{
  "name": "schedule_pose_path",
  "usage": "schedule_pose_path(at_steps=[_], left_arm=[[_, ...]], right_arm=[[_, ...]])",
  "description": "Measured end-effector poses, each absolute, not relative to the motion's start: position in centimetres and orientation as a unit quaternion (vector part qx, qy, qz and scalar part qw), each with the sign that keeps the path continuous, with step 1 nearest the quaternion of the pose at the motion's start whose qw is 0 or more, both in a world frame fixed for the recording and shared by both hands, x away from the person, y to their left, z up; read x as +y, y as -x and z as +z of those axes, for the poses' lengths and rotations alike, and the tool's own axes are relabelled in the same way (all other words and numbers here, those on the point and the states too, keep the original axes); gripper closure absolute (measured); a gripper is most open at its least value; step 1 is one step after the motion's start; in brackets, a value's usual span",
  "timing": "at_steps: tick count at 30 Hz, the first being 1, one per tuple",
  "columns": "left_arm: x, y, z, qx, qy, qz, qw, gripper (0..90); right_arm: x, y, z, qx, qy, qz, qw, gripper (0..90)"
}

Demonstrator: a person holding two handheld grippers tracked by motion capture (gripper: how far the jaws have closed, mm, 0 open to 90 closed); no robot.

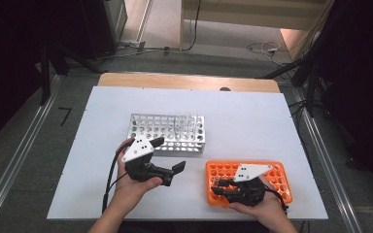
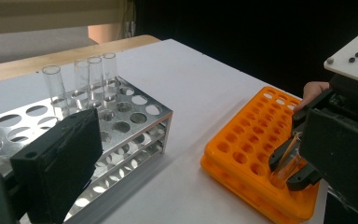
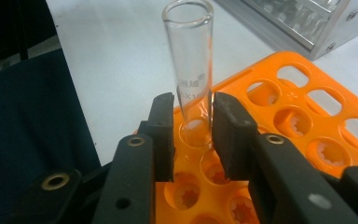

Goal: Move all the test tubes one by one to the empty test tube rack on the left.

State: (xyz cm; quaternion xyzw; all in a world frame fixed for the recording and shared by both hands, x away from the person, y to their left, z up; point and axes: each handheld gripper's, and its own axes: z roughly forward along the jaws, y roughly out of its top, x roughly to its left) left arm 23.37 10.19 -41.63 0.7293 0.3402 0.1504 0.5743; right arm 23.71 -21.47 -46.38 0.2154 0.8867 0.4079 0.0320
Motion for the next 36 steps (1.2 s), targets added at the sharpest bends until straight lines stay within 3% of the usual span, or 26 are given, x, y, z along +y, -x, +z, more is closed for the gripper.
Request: schedule_pose_path(at_steps=[8,36], left_arm=[[10.0,-23.3,-41.6,0.337,-0.732,0.147,0.574,0.0],[8.4,-22.7,-41.3,0.317,-0.74,0.132,0.578,0.0]], right_arm=[[-21.0,-23.5,-46.3,0.889,-0.218,0.4,0.056,73.3],[-22.0,-23.8,-42.6,0.864,-0.215,0.452,0.055,73.8]])
